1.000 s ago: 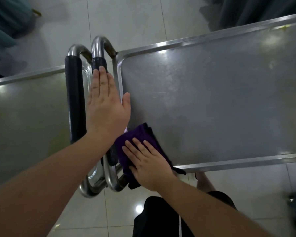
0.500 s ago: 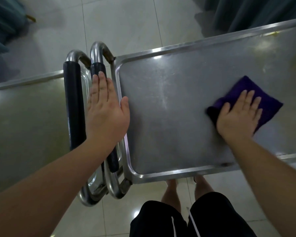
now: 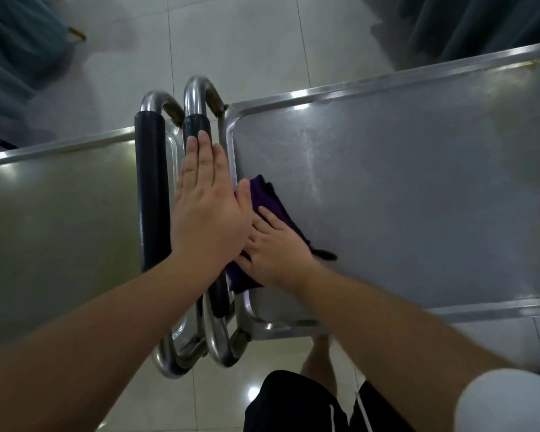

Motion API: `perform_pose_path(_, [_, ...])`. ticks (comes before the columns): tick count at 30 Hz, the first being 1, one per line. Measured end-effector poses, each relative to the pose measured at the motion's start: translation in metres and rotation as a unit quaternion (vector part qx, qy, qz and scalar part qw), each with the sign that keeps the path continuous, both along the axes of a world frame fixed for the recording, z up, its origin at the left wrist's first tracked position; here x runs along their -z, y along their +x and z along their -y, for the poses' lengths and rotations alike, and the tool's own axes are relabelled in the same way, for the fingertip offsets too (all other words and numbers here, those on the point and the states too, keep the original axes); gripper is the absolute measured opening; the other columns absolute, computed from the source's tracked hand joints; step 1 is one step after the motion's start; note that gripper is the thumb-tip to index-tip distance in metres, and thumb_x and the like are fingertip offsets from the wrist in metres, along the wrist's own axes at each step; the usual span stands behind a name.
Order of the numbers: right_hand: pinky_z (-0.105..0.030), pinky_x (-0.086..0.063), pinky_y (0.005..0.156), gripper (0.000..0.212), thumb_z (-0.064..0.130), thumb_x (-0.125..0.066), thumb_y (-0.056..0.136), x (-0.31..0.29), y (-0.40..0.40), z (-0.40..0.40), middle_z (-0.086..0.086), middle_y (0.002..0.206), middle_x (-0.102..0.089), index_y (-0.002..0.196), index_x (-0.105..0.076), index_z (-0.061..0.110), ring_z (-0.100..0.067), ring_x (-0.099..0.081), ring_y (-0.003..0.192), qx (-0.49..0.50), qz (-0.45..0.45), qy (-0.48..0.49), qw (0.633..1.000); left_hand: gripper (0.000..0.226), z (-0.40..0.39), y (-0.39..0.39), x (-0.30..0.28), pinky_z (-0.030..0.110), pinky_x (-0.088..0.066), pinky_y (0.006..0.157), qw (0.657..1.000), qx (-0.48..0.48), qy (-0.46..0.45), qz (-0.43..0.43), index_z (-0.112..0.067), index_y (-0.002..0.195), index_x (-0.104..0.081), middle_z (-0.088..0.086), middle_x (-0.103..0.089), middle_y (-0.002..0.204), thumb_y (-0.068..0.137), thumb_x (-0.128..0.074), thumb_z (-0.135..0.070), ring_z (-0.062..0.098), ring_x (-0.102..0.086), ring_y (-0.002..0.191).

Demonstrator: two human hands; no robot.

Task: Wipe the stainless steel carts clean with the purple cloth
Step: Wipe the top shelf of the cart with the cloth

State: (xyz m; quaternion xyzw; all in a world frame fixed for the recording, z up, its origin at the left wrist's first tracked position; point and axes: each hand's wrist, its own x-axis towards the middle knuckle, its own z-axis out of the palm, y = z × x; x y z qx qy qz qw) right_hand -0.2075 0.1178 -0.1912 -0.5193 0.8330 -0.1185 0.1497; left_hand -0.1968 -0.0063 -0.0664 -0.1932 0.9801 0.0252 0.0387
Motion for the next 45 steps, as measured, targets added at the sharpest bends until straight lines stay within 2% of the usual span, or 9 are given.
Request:
perform_pose_path(9, [-0.040, -0.007, 0.127, 0.074, 0.061, -0.026, 0.097, -0.011, -0.176, -0.200, 0.005, 0.172, -0.015, 0.164, -0.009, 0.034, -0.018, -0.010, 0.159, 0.216, -0.025, 0.119, 0.969, 0.070, 0.002, -0.001, 0.000, 0.043, 0.001, 0.133, 1.000, 0.000, 0.029, -0.006, -0.006, 0.169, -0.009, 0.010, 0.007, 0.178, 0.113, -0.021, -0.046, 0.019, 0.015, 0.163])
perform_pose_path(18, [-0.051, -0.002, 0.127, 0.077, 0.052, -0.023, 0.101, -0.014, -0.187, -0.111, -0.006, 0.173, -0.003, 0.166, -0.008, 0.014, -0.030, -0.001, 0.159, 0.638, 0.025, 0.085, 0.765, 0.072, 0.004, -0.002, -0.001, 0.041, 0.004, 0.132, 0.999, -0.003, 0.036, -0.005, -0.007, 0.169, -0.008, 0.009, 0.009, 0.178, 0.110, -0.017, -0.047, 0.018, 0.017, 0.162])
perform_pose_path(22, [-0.052, -0.005, 0.127, 0.076, 0.047, -0.031, 0.101, -0.018, -0.106, 0.007, -0.009, 0.173, -0.007, 0.165, -0.012, 0.011, -0.031, -0.004, 0.159, 0.563, 0.041, 0.048, 0.824, 0.070, 0.004, -0.001, 0.001, 0.040, 0.004, 0.133, 0.999, -0.005, 0.037, -0.014, -0.006, 0.169, -0.009, 0.009, 0.008, 0.178, 0.111, -0.022, -0.044, 0.018, 0.016, 0.163])
perform_pose_path(26, [-0.054, -0.008, 0.127, 0.079, 0.048, -0.011, 0.094, -0.011, -0.046, 0.061, -0.006, 0.173, 0.002, 0.165, 0.000, 0.017, -0.029, 0.007, 0.159, 0.205, 0.023, 0.037, 0.978, 0.067, 0.003, -0.001, 0.001, 0.040, 0.004, 0.133, 0.999, -0.010, 0.031, -0.024, -0.004, 0.168, -0.012, 0.011, 0.004, 0.178, 0.111, -0.035, -0.030, 0.022, 0.009, 0.164])
perform_pose_path(29, [-0.049, -0.001, 0.128, 0.069, 0.054, -0.011, 0.101, 0.000, -0.079, 0.031, 0.006, 0.171, 0.004, 0.163, 0.005, 0.029, -0.021, 0.010, 0.158, -0.055, -0.018, 0.033, 0.998, 0.065, 0.002, -0.002, 0.001, 0.043, 0.002, 0.133, 1.000, -0.002, 0.023, -0.010, -0.005, 0.169, -0.009, 0.011, 0.008, 0.177, 0.112, -0.028, -0.031, 0.022, 0.013, 0.163])
perform_pose_path(31, [-0.042, 0.003, 0.127, 0.064, 0.060, -0.015, 0.104, 0.002, -0.117, 0.000, 0.013, 0.170, -0.002, 0.162, -0.002, 0.037, -0.013, 0.005, 0.158, -0.074, -0.014, 0.038, 0.996, 0.066, 0.003, -0.003, 0.002, 0.043, 0.001, 0.133, 0.999, 0.000, 0.034, -0.010, -0.006, 0.169, -0.010, 0.010, 0.009, 0.177, 0.113, -0.026, -0.037, 0.020, 0.015, 0.163])
perform_pose_path(37, [-0.047, -0.011, 0.126, 0.075, 0.057, -0.028, 0.096, -0.006, -0.249, -0.123, -0.001, 0.172, -0.017, 0.164, -0.021, 0.027, -0.028, -0.014, 0.158, 0.273, -0.035, 0.070, 0.959, 0.068, 0.006, 0.000, 0.007, 0.044, -0.001, 0.133, 0.999, 0.007, 0.037, -0.032, -0.005, 0.168, -0.016, 0.011, 0.004, 0.178, 0.112, -0.024, -0.043, 0.020, 0.013, 0.163])
perform_pose_path(42, [-0.051, -0.002, 0.127, 0.078, 0.056, -0.016, 0.099, -0.007, -0.276, -0.115, -0.004, 0.174, 0.000, 0.166, -0.004, 0.016, -0.030, 0.000, 0.159, 0.603, 0.010, 0.098, 0.791, 0.068, 0.006, 0.001, 0.009, 0.039, 0.004, 0.132, 0.998, 0.006, 0.043, -0.039, -0.006, 0.168, -0.018, 0.010, 0.002, 0.178, 0.111, -0.025, -0.043, 0.018, 0.013, 0.163])
perform_pose_path(45, [-0.051, 0.000, 0.127, 0.081, 0.054, -0.021, 0.099, -0.012, -0.253, -0.042, -0.008, 0.173, 0.000, 0.165, -0.005, 0.011, -0.032, 0.001, 0.159, 0.654, 0.039, 0.074, 0.752, 0.067, 0.007, 0.001, 0.008, 0.039, 0.004, 0.132, 0.998, 0.007, 0.048, -0.046, -0.007, 0.168, -0.019, 0.010, 0.002, 0.178, 0.111, -0.028, -0.041, 0.019, 0.012, 0.163])
